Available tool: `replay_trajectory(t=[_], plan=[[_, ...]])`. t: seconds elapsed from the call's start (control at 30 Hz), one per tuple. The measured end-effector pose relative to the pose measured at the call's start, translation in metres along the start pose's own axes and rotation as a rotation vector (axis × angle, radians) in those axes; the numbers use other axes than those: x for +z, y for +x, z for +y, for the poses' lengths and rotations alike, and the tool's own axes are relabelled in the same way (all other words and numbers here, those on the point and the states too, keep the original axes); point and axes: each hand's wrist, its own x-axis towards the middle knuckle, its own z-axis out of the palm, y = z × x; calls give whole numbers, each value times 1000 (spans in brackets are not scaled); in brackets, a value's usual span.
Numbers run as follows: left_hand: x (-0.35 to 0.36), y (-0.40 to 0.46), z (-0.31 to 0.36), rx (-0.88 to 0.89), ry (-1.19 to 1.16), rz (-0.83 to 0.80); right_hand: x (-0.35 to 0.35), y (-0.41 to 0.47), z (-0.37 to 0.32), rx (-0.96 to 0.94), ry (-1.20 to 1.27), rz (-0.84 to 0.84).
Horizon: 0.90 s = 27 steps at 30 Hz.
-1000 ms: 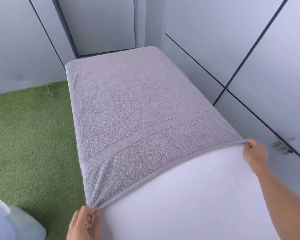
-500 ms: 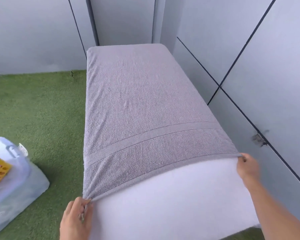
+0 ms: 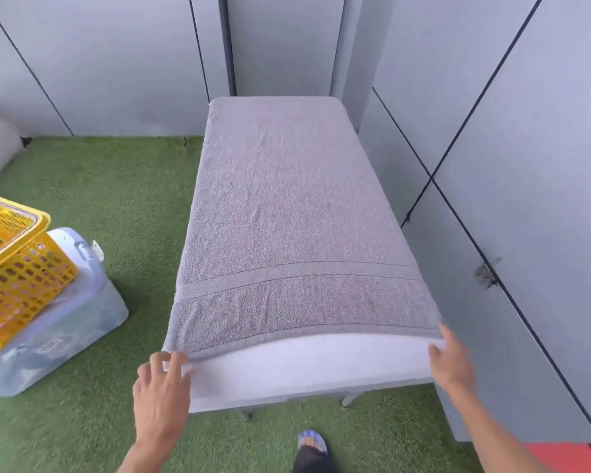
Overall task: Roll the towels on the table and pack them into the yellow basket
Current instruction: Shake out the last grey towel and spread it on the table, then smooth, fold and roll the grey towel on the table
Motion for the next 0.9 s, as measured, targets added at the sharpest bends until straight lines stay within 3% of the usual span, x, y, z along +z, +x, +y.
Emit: replay_trajectory(t=[0.1, 0.2, 0.4, 0.53, 0.73, 0.9], plan=[[2, 1, 29, 205, 69, -33, -1, -12, -20, -273, -178, -9], [5, 8, 60, 311, 48, -85, -1, -16, -33, -346, -315, -55], [9, 18, 82, 275, 45, -121, 1, 12, -27, -440, -231, -116], [8, 26, 86, 256, 91, -114, 6, 32, -14, -646, -277, 17], [7, 24, 65, 319, 31, -210, -1, 45, 12, -864, -312, -55], [2, 20, 63, 399, -15, -203, -10, 45, 4, -821, -273, -122]])
